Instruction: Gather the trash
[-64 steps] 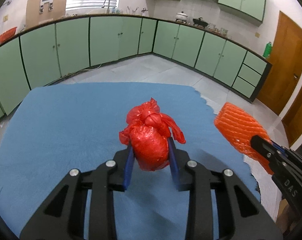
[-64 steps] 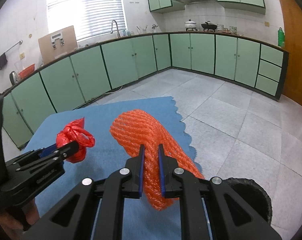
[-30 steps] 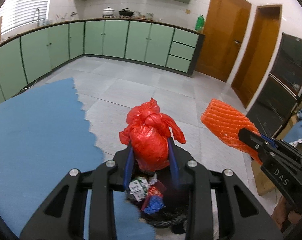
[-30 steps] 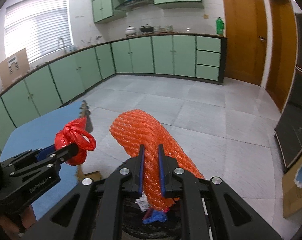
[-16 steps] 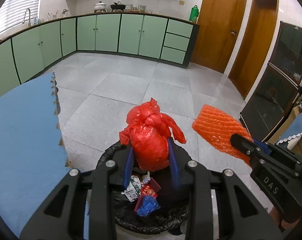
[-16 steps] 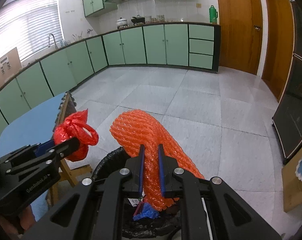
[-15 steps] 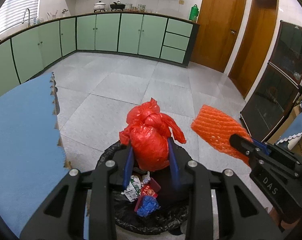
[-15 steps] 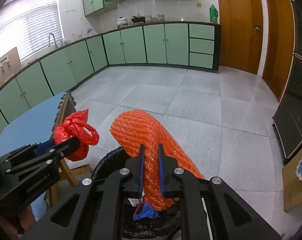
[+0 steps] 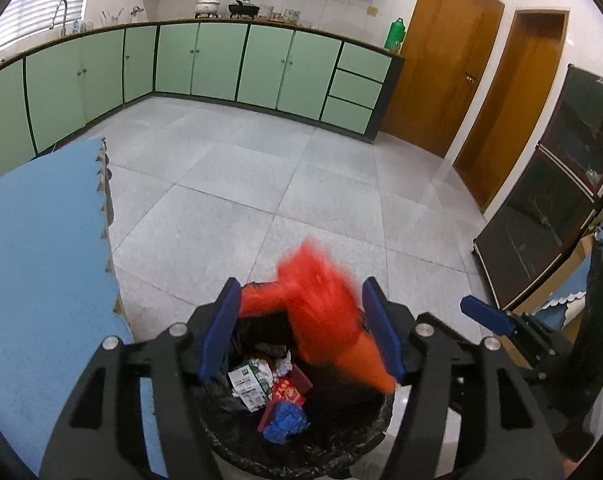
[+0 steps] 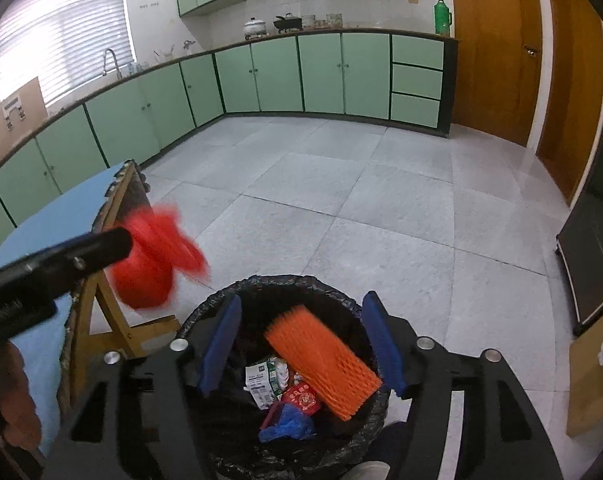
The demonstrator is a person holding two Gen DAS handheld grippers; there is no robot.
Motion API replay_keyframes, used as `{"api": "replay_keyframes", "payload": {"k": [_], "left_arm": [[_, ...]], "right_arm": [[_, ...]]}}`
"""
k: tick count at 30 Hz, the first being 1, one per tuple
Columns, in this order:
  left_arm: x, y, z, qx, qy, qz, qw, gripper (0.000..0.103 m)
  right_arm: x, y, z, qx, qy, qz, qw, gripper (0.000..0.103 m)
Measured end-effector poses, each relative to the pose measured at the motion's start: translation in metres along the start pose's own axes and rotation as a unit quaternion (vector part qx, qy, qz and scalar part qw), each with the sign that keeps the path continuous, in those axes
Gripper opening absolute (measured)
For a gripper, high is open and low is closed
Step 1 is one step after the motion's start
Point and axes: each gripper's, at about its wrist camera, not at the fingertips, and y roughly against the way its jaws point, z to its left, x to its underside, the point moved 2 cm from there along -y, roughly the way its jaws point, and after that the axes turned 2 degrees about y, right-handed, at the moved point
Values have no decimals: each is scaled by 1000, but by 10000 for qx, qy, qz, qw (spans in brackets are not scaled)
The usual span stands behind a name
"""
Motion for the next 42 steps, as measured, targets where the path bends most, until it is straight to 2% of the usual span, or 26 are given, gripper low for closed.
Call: {"api": "replay_keyframes", "payload": {"k": [1,6,8,10,13,20,27,42], "left_arm": [[-1,1,0,-3,19,-18,10000,66],[-7,13,1,-22,30,-173,9998,67],[-9,20,1,-79,5,-264,9996,74],[-10,28,0,-158,-44,-350,9993,76],[-12,43,2,-220,-89,-418,9988,78],[-10,83,14,-489,-192,-587,9969,85],[-1,124,24,-766,-151,-618,9950,88],[14,199,31,-901,-153,-798,9926,90]], "right_arm": [[0,1,-1,54,-22,-9,10000,72],[-1,8,-4,215,-41,-81,9997,78],[-3,15,-6,225,-83,-131,9996,82],[-4,22,-4,236,-97,-184,9995,90],[-7,35,-1,269,-104,-266,9992,97],[-12,70,6,81,-209,-307,9993,97],[-13,110,24,-69,-85,-406,9991,97],[-19,190,62,-433,132,-885,9950,97]]}}
